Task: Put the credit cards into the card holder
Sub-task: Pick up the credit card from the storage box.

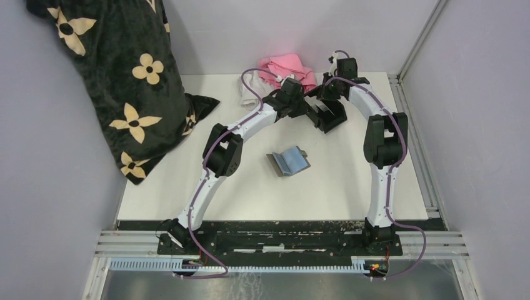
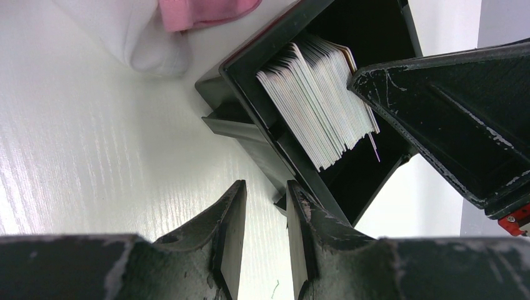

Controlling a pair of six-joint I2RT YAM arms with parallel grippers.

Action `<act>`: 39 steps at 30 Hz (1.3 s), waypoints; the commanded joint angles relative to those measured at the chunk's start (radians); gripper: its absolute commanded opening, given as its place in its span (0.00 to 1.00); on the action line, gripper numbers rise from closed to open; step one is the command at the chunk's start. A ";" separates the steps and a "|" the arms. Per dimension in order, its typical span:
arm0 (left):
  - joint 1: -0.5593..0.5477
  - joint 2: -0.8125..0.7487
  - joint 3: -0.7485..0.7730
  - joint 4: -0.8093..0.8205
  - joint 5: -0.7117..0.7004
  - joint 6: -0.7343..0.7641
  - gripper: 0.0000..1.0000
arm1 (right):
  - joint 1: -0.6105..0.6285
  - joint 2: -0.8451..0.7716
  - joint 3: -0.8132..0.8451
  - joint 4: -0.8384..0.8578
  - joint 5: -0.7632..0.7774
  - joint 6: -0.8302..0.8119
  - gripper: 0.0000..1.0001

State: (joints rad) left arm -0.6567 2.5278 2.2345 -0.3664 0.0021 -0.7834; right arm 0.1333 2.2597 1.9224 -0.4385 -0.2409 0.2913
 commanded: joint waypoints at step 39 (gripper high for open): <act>-0.020 -0.002 0.052 0.031 -0.009 -0.031 0.37 | 0.005 -0.186 -0.079 0.019 0.032 -0.003 0.01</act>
State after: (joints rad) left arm -0.6655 2.5278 2.2463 -0.3733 0.0013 -0.7834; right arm 0.1295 2.1654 1.8488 -0.4358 -0.2268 0.2913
